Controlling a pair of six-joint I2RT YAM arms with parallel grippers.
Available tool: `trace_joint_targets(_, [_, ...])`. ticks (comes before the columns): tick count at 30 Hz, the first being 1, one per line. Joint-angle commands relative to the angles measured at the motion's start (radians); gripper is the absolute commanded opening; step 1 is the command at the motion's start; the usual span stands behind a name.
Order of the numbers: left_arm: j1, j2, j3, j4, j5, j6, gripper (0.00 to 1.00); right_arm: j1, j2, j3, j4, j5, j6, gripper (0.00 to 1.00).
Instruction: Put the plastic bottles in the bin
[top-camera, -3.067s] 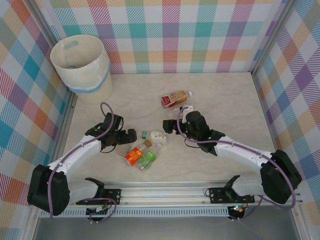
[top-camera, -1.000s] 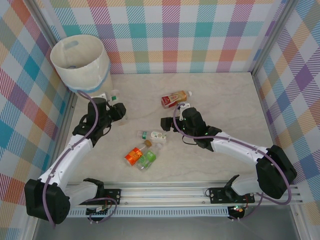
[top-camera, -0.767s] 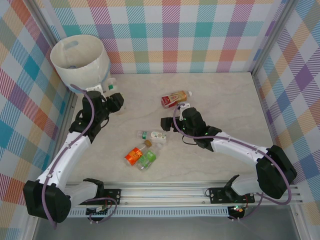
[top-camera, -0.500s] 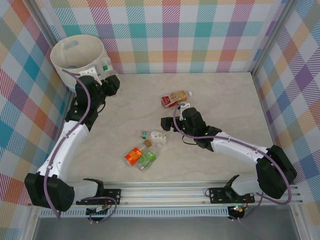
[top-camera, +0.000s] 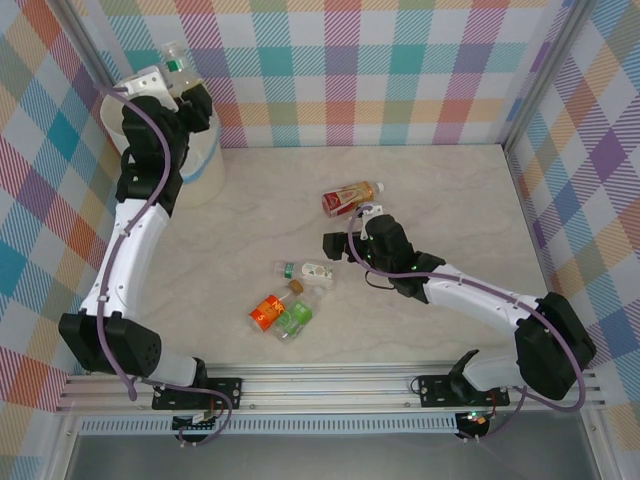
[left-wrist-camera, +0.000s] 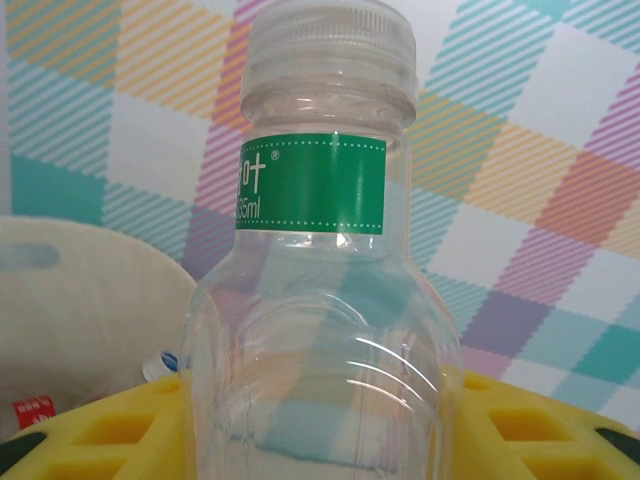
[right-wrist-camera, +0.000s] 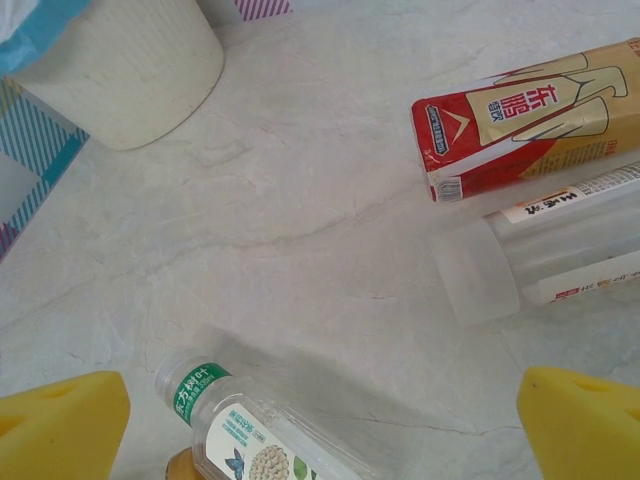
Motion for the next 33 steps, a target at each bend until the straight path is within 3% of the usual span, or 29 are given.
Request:
trace_joint_targets(1, [0.031,0.033,0.078,0.078,-0.054,0.101,0.00,0.000,-0.028,0.011,0.007,0.020,0.018,1.00])
trace_joint_targets(13, [0.177,0.289,0.384,0.021,-0.175,0.144,0.00,-0.001,-0.066,-0.006,-0.012,0.039,0.058,1.00])
trace_joint_targets(18, [0.229,0.344,0.319,0.104,-0.184,0.217,0.00,0.000,-0.113,-0.037,-0.018,0.071,0.074,1.00])
trace_joint_targets(23, [0.298,0.437,0.418,-0.009,-0.177,0.102,0.02,0.000,-0.153,-0.048,-0.042,0.090,0.074,1.00])
trace_joint_targets(28, [0.318,0.522,0.515,-0.127,-0.132,0.039,0.17,-0.001,-0.169,-0.065,-0.042,0.093,0.099,0.99])
trace_joint_targets(33, [0.317,0.525,0.518,-0.149,-0.030,-0.028,0.59,0.000,-0.161,-0.066,-0.047,0.093,0.103,1.00])
